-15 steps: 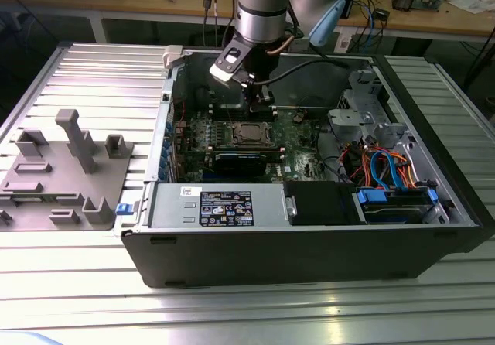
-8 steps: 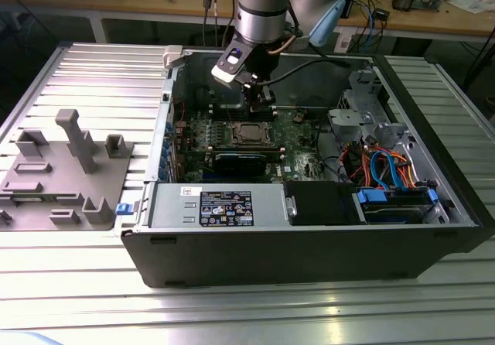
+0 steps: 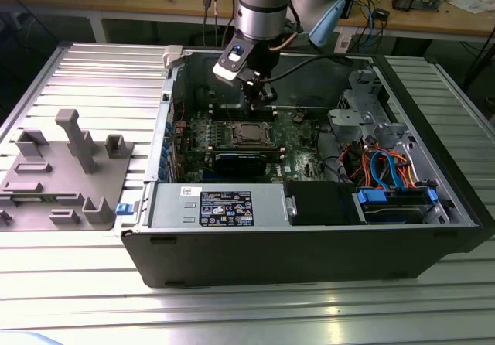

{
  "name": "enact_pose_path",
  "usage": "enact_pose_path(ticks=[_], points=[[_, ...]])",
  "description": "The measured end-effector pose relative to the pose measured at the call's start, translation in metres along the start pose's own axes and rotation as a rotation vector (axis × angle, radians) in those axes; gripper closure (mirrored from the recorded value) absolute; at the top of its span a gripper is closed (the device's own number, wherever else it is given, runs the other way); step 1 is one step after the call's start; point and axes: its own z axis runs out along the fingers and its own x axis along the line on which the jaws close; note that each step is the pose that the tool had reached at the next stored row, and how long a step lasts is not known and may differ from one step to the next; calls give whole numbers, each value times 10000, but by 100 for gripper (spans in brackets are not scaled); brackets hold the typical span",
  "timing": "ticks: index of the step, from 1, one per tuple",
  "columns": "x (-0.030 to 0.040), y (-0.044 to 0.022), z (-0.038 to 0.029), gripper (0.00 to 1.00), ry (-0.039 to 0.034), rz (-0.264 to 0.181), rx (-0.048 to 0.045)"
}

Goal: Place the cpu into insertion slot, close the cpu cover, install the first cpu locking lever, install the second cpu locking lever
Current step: 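Install the first cpu locking lever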

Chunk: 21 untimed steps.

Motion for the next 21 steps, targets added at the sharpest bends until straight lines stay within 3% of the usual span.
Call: enact_pose_path(ticks=[4, 12, 21], points=[[0, 0, -9, 89, 3, -316, -3], [0, 0, -10, 89, 12, -1955, -8], [0, 0, -10, 89, 15, -3030, -11]])
